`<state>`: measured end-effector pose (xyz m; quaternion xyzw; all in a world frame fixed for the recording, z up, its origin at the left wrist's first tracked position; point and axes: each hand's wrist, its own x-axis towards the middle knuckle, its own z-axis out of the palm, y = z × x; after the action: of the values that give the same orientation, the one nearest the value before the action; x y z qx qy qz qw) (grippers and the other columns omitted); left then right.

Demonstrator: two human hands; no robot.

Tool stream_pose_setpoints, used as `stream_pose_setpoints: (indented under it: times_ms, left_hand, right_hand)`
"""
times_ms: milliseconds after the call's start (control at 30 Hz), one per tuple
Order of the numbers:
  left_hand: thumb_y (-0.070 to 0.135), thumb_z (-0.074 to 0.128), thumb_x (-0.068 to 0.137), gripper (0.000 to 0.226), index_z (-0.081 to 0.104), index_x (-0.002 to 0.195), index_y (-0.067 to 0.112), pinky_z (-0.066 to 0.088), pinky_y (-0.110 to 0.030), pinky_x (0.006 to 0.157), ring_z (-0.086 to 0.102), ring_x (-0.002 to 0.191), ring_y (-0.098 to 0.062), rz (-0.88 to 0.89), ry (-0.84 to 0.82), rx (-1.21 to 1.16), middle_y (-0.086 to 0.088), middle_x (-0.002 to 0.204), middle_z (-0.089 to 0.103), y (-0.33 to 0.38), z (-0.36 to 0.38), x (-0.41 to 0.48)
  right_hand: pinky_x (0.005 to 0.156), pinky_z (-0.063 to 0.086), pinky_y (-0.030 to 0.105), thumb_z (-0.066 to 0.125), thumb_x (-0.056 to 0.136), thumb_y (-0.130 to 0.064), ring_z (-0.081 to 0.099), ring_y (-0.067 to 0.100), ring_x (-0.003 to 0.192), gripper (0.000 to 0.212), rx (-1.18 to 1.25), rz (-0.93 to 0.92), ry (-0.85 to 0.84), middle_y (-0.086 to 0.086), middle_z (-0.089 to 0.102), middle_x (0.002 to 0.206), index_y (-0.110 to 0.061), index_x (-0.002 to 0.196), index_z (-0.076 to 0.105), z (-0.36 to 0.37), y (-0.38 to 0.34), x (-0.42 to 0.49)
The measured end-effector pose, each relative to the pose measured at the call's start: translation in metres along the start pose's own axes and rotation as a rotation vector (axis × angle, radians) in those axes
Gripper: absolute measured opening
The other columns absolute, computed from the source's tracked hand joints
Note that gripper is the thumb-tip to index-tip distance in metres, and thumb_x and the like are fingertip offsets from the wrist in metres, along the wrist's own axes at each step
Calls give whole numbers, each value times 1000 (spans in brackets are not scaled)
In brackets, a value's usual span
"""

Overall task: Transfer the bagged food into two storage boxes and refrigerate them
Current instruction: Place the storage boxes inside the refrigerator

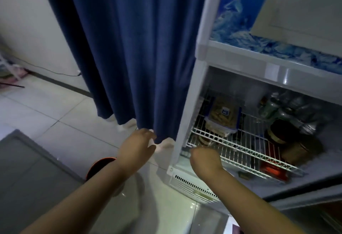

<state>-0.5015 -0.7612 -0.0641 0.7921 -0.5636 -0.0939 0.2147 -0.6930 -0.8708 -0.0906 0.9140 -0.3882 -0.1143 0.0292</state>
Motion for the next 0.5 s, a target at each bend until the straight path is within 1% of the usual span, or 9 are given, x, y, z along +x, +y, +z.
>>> stream_pose_setpoints:
  times_ms: [100,167,200,333,433,500]
  left_hand:
    - [30,57,89,33,55,121,30,41,-26,91,47,117,-12,-62,58,40,9,130,53,-45,-46,-46]
    - [32,57,89,34,54,123,31,42,-27,90,47,118,-13,-107,103,87,9,131,52,-78,-79,-83]
    - [33,57,89,34,55,123,31,43,-28,90,47,118,-13,-127,136,121,8,131,53,-94,-97,-104]
    - [34,55,88,35,58,122,27,47,-30,82,54,110,-17,-199,255,300,6,125,59,-164,-176,-200]
    - [29,57,85,29,65,111,18,48,-35,81,58,102,-25,-284,269,428,-2,112,65,-212,-234,-279]
    - [22,67,78,21,69,96,12,51,-36,73,62,90,-29,-368,279,500,-6,98,69,-235,-269,-332]
  right_hand:
    - [65,39,25,53,86,-8,63,25,91,22,-71,-58,38,5,66,102,-16,105,60,-21,-58,-4]
    - [72,44,28,49,89,-10,62,26,97,23,-70,-88,57,7,64,107,-15,109,58,-38,-107,-8]
    - [73,44,29,48,90,-12,61,26,98,23,-66,-113,68,7,64,109,-15,110,58,-48,-134,-11]
    - [64,34,30,43,93,-17,60,25,92,18,-47,-277,141,5,63,103,-16,103,57,-85,-253,-30]
    - [62,34,30,41,93,-21,59,25,87,16,-8,-406,185,4,63,97,-17,96,56,-111,-346,-48]
    - [60,35,31,41,92,-22,60,25,85,16,7,-502,219,3,64,96,-18,95,57,-130,-406,-60]
